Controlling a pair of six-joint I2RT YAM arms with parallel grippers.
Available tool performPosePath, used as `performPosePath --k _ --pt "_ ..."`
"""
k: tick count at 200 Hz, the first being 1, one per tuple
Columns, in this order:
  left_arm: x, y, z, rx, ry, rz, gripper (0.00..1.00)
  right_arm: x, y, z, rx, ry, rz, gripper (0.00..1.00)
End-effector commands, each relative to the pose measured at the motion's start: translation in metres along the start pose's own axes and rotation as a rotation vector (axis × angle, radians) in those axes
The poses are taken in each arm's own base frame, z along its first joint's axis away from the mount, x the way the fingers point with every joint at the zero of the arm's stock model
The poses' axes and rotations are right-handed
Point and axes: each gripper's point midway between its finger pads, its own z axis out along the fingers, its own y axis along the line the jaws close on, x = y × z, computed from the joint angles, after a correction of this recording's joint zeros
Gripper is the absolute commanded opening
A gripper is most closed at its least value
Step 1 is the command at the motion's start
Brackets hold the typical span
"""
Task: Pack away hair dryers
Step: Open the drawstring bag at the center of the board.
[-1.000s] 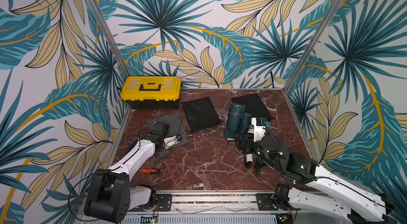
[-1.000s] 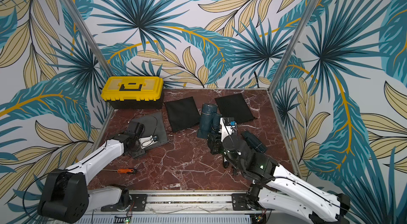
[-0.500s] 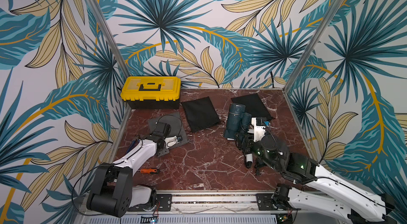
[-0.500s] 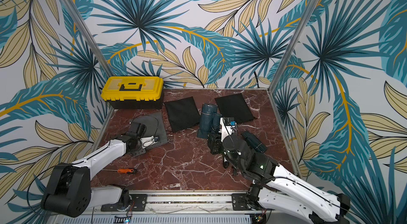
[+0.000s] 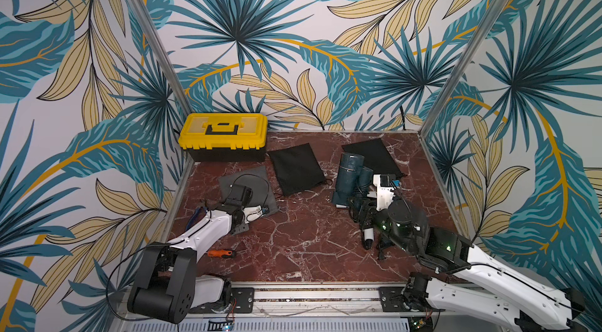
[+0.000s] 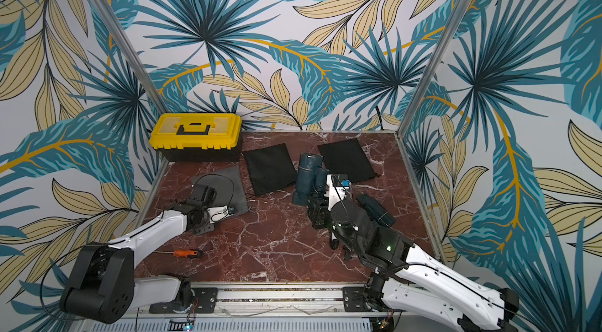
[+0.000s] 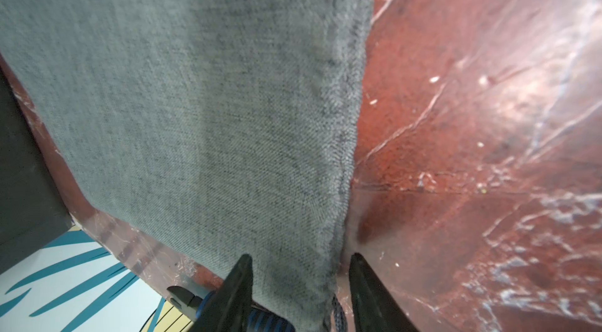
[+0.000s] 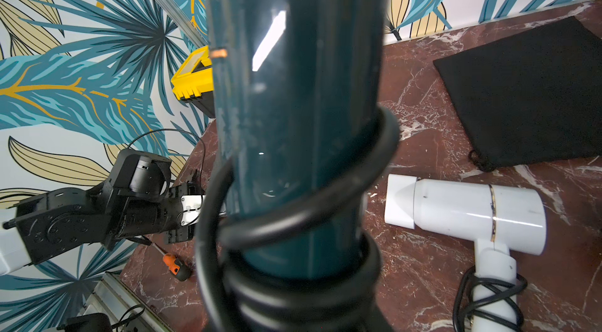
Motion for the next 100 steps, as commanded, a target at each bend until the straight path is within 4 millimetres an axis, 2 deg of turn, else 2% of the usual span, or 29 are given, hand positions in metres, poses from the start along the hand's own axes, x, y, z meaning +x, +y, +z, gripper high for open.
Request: performPosePath --k 1,28,40,51,100 --pt "0.0007 0.0023 0.0019 -0.035 -0.003 0.012 0.44 -0.0123 0.0027 -0.0028 -0.016 -0.059 0.015 0.0" --pt "0.0006 0.0041 0.0029 -0.04 0.002 0.015 0.32 -0.0121 0.0023 -0.0032 -0.017 -0.058 0.018 0.0" --pt "0.0005 0.0052 0.0023 -0.043 0.002 0.015 0.29 -0.0117 0.0024 -0.0034 -0.018 -0.058 0.018 0.0" --pt "0.0004 0.0055 0.0015 -0.046 0.001 0.022 0.21 -0.0116 0.0026 -0.0035 -0.019 -0.058 0.017 0.0" --pt "0.0007 0.0084 -0.002 -0.047 0.006 0.02 0.07 -0.0103 0.0022 -0.0029 -0.02 -0.056 0.013 0.0"
